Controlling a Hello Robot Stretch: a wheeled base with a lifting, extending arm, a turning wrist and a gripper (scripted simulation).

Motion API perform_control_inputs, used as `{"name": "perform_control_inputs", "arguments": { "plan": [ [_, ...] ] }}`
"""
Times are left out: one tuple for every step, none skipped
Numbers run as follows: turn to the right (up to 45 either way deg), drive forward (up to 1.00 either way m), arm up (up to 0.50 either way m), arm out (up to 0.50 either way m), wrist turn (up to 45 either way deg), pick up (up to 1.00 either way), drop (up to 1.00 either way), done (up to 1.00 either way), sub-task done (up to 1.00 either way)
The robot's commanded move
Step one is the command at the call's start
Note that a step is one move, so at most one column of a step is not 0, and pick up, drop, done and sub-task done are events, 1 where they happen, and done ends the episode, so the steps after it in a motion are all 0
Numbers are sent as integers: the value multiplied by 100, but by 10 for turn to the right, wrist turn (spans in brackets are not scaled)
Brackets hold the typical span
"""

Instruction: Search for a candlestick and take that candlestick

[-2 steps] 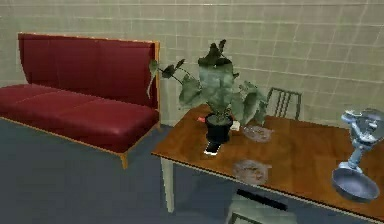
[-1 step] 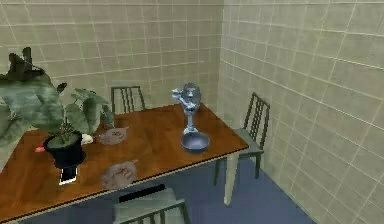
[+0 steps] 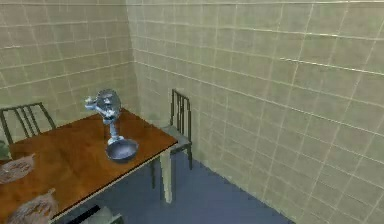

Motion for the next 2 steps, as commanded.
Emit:
{"name": "perform_control_inputs", "arguments": {
  "plan": [
    [0, 40, 0, 0, 0, 0, 0, 0, 0],
    [0, 25, 0, 0, 0, 0, 0, 0, 0]
  ]
}}
